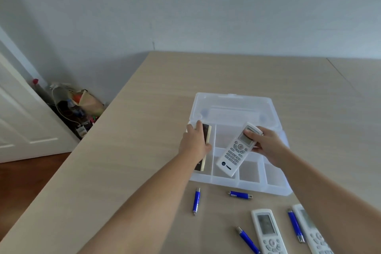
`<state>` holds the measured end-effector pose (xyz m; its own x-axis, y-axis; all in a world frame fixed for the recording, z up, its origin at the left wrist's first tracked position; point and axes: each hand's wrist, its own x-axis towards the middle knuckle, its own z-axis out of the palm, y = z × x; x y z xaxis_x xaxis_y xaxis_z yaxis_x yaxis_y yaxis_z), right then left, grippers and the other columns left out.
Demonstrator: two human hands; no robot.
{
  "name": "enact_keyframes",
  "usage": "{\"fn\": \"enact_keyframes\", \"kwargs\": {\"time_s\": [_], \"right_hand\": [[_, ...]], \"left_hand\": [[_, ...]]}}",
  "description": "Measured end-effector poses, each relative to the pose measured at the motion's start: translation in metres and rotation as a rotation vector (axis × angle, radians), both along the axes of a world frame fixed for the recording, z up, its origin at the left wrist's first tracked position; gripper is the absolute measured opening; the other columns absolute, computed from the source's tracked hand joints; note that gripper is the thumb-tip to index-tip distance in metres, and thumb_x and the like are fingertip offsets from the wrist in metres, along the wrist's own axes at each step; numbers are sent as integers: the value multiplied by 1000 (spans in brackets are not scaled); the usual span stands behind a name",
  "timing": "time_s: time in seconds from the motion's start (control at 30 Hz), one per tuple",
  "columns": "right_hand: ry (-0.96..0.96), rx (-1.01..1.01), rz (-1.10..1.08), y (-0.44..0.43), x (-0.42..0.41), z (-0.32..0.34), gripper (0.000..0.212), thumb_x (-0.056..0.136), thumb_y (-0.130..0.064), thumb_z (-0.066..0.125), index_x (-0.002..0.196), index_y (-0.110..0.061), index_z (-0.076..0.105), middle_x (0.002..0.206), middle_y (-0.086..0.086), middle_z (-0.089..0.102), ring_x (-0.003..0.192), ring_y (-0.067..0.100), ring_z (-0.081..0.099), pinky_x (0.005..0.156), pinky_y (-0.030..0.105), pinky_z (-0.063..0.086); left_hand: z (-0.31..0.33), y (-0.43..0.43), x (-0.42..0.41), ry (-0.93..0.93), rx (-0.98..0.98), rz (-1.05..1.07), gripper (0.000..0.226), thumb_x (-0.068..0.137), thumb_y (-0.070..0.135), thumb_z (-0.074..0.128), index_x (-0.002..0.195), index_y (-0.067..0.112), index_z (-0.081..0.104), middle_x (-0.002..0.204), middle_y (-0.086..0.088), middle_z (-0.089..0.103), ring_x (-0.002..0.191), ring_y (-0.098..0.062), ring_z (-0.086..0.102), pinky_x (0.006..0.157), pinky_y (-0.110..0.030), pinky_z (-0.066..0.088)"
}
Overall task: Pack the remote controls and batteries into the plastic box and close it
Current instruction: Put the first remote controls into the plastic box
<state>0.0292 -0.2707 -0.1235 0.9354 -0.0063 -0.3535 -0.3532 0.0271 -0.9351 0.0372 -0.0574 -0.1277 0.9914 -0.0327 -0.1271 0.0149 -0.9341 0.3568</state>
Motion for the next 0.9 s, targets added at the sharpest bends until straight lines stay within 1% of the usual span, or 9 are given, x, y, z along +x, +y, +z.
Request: {"fn": "enact_keyframes", "kwargs": {"time_s": [0.1, 0.23, 0.37, 0.47, 0.57, 0.67, 0.8, 0.87, 0.9], "right_hand": [[35, 78, -21, -6, 12, -14, 19, 92, -12, 57, 105, 1, 59, 92, 18, 66, 81, 30, 66, 75, 37, 57], [67, 199, -99, -13, 25, -28, 11, 92, -15, 57, 96, -7, 62, 90, 14, 67, 81, 26, 67, 67, 31, 61], [105, 280, -151, -18, 30, -38, 11, 91, -16, 59, 97, -8, 64, 92, 12, 67, 85, 26, 67, 72, 33, 60], [122, 319, -186, -20, 31, -39, 10, 91, -16, 59, 93, -8, 65, 91, 12, 67, 86, 26, 67, 69, 30, 62], [119, 333, -194, -20, 30, -40, 11, 92, -15, 58, 94, -6, 64, 91, 12, 67, 86, 26, 67, 70, 30, 62], [126, 314, -194, -20, 28, -39, 10, 91, -14, 58, 95, -7, 63, 91, 12, 66, 85, 25, 67, 68, 31, 61], [148, 304, -279, -22, 28, -36, 9, 92, -15, 57, 88, -10, 63, 87, 10, 65, 82, 23, 65, 68, 31, 55], [153, 302, -331, -27, 30, -32, 8, 92, -15, 58, 86, -10, 62, 86, 10, 63, 80, 23, 64, 70, 33, 53], [156, 305, -355, -30, 30, -29, 9, 92, -14, 58, 85, -9, 60, 86, 11, 63, 79, 23, 63, 72, 35, 54]], "left_hand": [[-18, -6, 11, 91, 48, 3, 76, 83, 28, 65, 144, 12, 22, 130, -16, 39, 110, -37, 55, 83, -40, 48], [-38, -9, 21, 177, 158, 1, 72, 83, 17, 65, 143, 10, 25, 130, -14, 38, 108, -34, 56, 75, -32, 42], [-47, -13, 27, 254, 272, -10, 64, 84, 10, 62, 140, 4, 30, 132, -15, 40, 111, -31, 57, 84, -32, 47], [-47, -16, 30, 279, 354, -30, 54, 87, 7, 53, 138, 0, 35, 134, -15, 38, 116, -30, 53, 89, -31, 47], [-49, -16, 33, 267, 444, -105, 50, 89, 9, 49, 138, 5, 45, 141, -13, 35, 123, -26, 43, 99, -27, 39], [-49, -15, 35, 281, 444, -119, 50, 90, 11, 55, 139, 5, 46, 151, -9, 26, 129, -27, 39, 103, -30, 39], [-37, -13, 35, 329, 491, -183, 61, 75, 26, 80, 129, 8, 56, 136, -8, 42, 122, -26, 49, 93, -32, 46], [-28, -9, 39, 322, 491, -206, 69, 69, 35, 84, 126, 7, 57, 127, -7, 50, 115, -27, 55, 87, -33, 49], [-23, -9, 42, 296, 444, -205, 68, 69, 39, 82, 123, 6, 56, 123, -8, 53, 112, -27, 57, 85, -34, 49]]}}
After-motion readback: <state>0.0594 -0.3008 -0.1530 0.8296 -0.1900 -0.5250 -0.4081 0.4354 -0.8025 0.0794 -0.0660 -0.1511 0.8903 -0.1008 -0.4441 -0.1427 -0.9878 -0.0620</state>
